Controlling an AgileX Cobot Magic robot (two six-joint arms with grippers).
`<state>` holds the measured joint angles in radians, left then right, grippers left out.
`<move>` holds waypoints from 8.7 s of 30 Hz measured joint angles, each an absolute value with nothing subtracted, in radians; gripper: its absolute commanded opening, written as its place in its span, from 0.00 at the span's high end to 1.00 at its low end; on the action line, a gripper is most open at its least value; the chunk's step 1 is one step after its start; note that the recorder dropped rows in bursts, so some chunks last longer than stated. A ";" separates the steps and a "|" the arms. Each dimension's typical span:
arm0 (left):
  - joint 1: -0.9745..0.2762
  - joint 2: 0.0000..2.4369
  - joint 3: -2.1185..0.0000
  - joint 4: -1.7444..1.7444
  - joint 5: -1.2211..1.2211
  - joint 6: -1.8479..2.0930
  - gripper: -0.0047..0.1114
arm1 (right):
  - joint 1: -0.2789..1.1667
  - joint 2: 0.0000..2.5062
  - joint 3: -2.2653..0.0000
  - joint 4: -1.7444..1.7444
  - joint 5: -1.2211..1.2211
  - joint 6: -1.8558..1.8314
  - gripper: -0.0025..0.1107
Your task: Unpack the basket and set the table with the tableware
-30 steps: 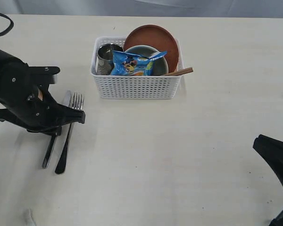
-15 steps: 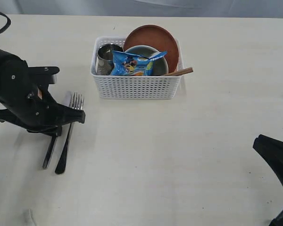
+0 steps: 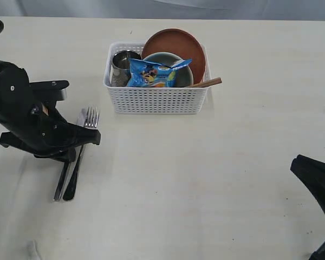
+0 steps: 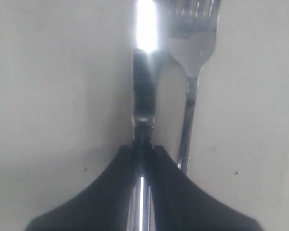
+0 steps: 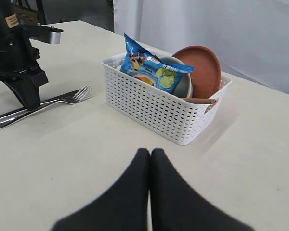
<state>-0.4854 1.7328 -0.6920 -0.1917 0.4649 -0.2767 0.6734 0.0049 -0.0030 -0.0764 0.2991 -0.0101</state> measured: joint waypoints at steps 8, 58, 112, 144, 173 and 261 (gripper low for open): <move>-0.485 1.733 -0.692 -0.194 0.459 -0.277 0.84 | 0.673 0.005 -0.003 -0.076 0.299 -0.010 0.97; -0.374 1.989 -1.786 -0.250 1.013 -0.102 0.56 | 0.673 0.005 -0.003 -0.076 0.299 -0.010 0.97; -0.441 2.230 -1.910 -0.121 1.009 0.412 0.57 | 0.673 0.005 -0.003 -0.076 0.299 -0.010 0.97; -0.439 2.188 -1.910 -0.037 1.022 0.373 0.96 | 0.673 0.005 -0.003 -0.076 0.299 -0.010 0.97; -0.515 1.956 -1.910 -0.244 1.186 0.296 0.96 | 0.673 0.005 -0.003 -0.076 0.299 -0.010 0.97; -0.438 1.922 -1.692 0.075 0.907 -0.087 0.84 | 0.673 0.005 -0.003 -0.076 0.299 -0.010 0.97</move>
<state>-0.4380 1.9223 -1.6925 0.0750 0.9065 -0.0874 0.6734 0.0049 -0.0030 -0.0764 0.2991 -0.0101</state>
